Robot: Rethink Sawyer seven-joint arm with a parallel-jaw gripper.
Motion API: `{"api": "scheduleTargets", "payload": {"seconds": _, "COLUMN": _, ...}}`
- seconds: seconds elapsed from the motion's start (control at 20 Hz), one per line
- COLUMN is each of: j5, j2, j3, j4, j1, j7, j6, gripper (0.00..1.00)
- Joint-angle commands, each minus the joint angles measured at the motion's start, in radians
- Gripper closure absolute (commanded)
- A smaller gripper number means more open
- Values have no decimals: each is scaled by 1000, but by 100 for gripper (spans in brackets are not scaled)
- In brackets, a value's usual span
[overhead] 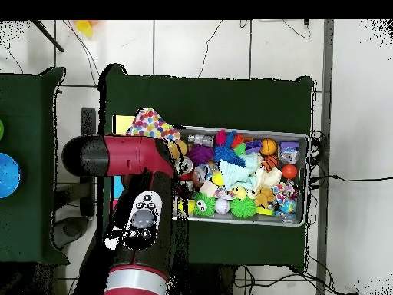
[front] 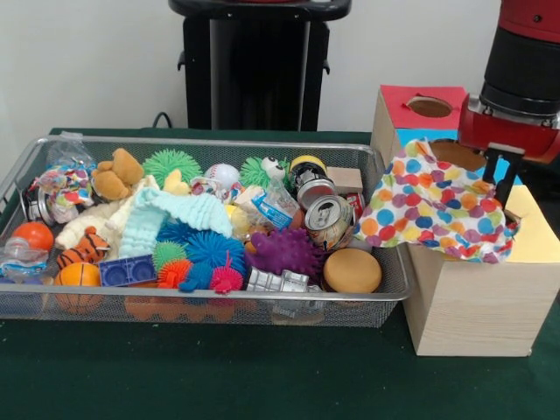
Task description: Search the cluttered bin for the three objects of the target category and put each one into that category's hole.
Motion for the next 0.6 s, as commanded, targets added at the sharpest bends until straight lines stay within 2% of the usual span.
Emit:
{"api": "scheduleTargets", "payload": {"seconds": 0.05, "j5": 31, "j2": 101, "j3": 120, "j4": 18, "j1": -12, "j7": 148, "j6": -55, "gripper": 100}}
{"api": "scheduleTargets", "payload": {"seconds": 0.3, "j5": 33, "j2": 135, "j3": 133, "j4": -3, "j1": -18, "j7": 144, "j6": -93, "gripper": 100}}
{"api": "scheduleTargets", "payload": {"seconds": 0.6, "j5": 36, "j2": 180, "j3": 122, "j4": -64, "j1": -14, "j7": 147, "j6": -85, "gripper": 100}}
